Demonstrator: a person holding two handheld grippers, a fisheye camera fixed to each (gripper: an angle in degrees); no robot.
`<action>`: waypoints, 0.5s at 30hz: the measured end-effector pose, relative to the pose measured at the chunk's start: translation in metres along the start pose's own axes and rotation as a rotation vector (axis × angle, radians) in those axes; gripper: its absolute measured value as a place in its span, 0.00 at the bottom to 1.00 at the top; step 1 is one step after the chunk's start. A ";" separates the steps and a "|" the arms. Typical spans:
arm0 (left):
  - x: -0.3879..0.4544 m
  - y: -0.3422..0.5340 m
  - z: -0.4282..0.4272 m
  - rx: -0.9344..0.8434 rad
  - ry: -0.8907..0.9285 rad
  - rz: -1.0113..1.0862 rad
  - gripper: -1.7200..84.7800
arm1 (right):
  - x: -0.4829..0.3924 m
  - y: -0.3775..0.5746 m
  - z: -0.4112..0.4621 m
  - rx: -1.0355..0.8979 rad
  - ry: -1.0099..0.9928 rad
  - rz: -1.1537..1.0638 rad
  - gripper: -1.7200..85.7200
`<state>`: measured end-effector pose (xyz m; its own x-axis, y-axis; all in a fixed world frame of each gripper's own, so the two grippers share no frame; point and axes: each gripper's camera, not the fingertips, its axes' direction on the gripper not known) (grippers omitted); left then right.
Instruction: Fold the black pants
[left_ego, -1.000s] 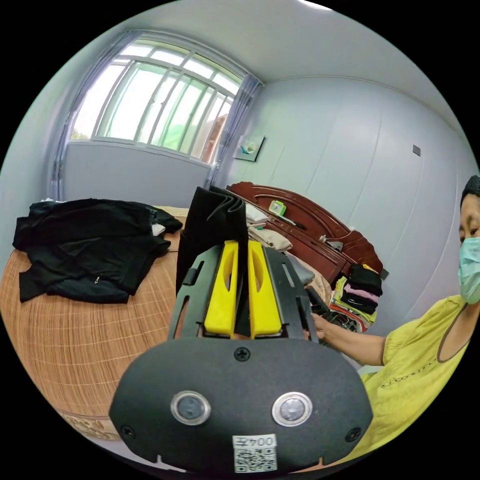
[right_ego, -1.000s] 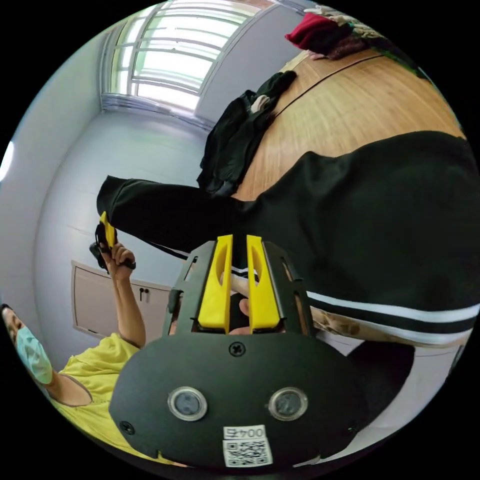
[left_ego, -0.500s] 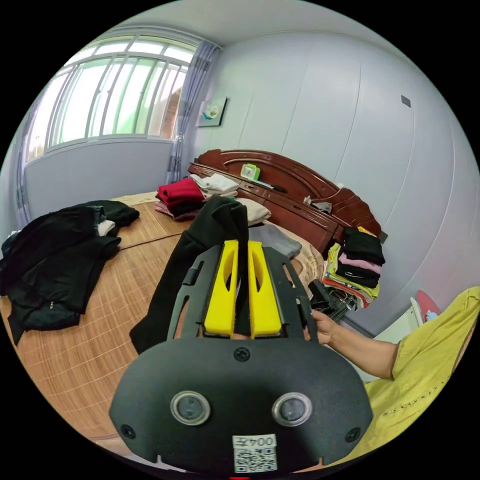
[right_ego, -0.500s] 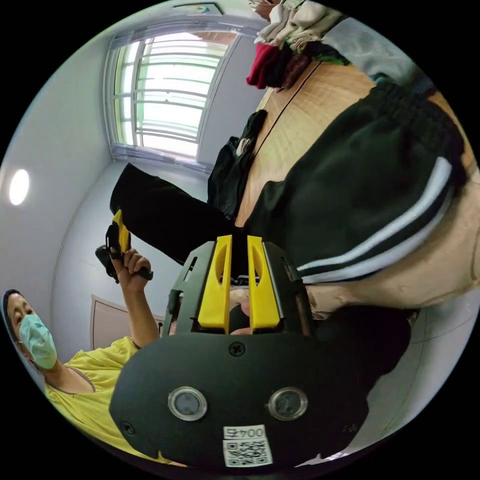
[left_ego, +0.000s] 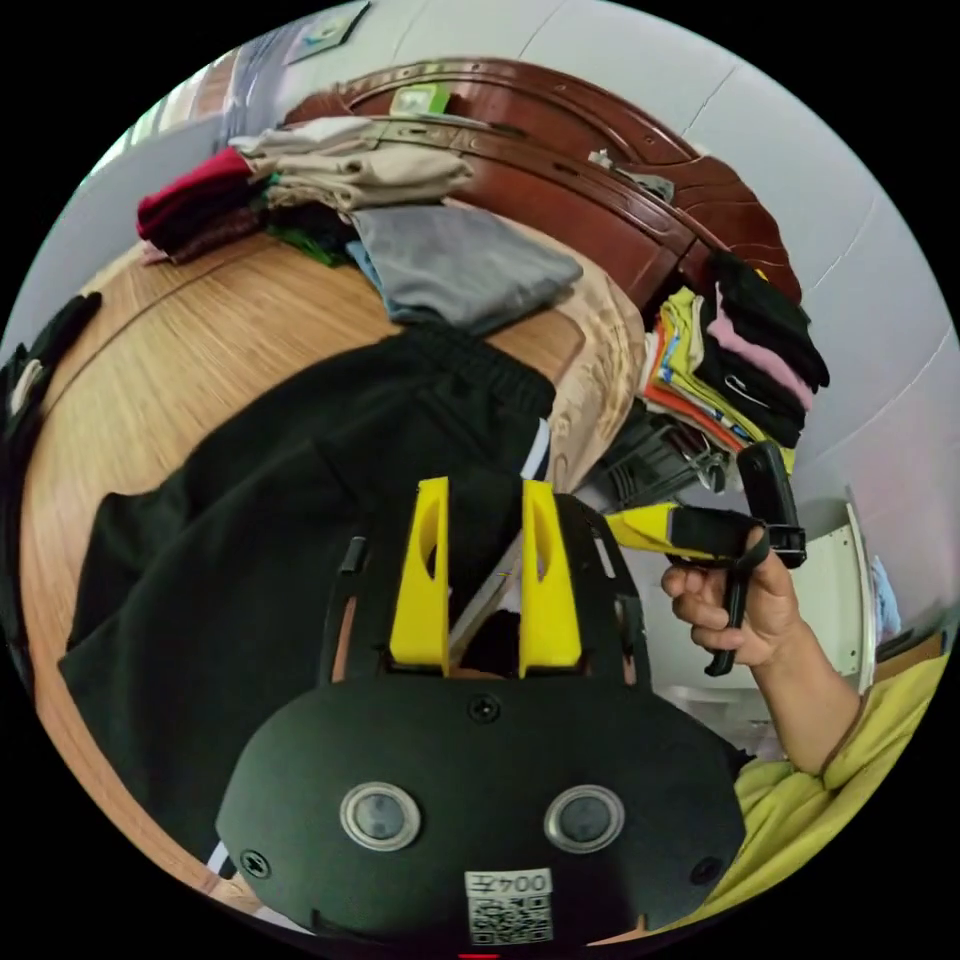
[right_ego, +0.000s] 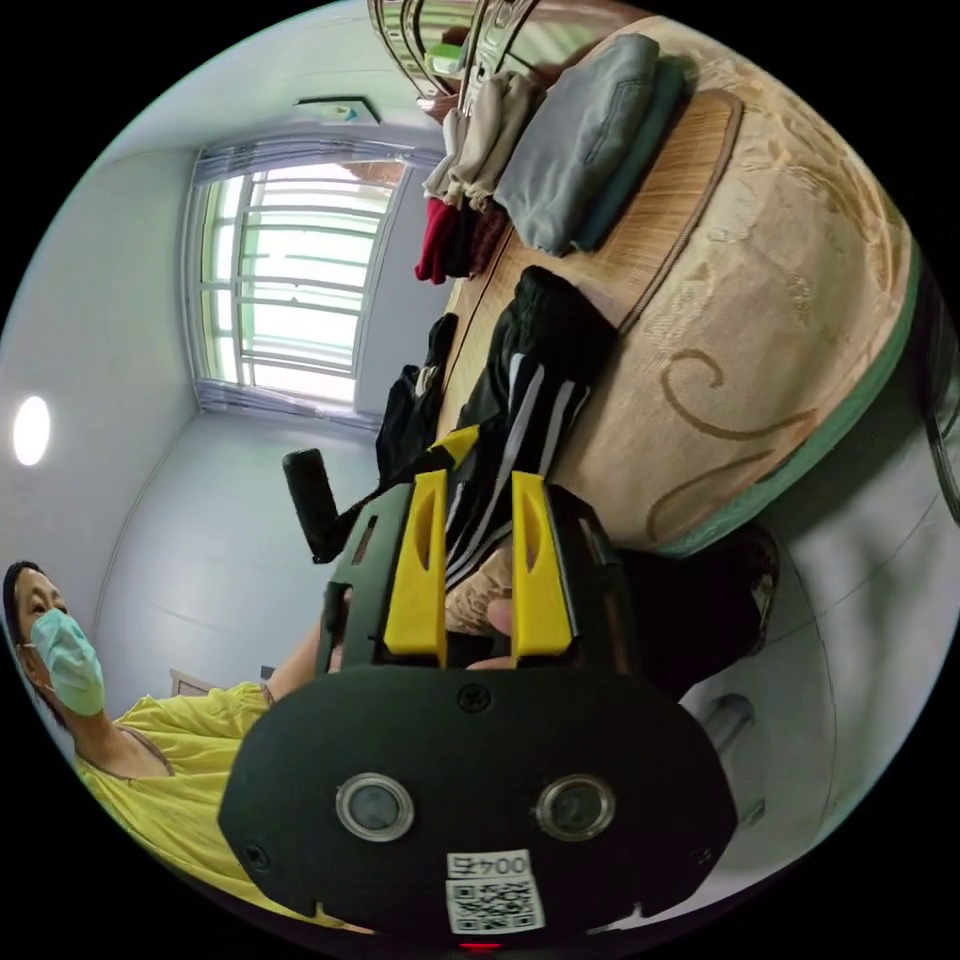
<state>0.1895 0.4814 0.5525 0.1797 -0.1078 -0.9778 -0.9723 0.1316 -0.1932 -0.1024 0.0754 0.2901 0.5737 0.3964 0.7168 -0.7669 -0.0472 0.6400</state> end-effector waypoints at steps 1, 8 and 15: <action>0.005 -0.002 -0.012 0.015 0.040 0.011 0.16 | -0.001 0.000 0.000 0.018 0.028 0.006 0.21; -0.031 0.057 -0.172 0.210 -0.055 0.009 0.19 | -0.021 -0.020 0.035 0.080 0.168 -0.009 0.30; -0.222 0.214 -0.288 0.171 -0.268 -0.459 0.20 | -0.047 -0.041 0.084 0.077 0.315 -0.020 0.31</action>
<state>-0.1018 0.2493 0.7513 0.6327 0.0598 -0.7721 -0.7510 0.2907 -0.5929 -0.0738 -0.0181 0.2531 0.4614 0.6620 0.5906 -0.7255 -0.1015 0.6806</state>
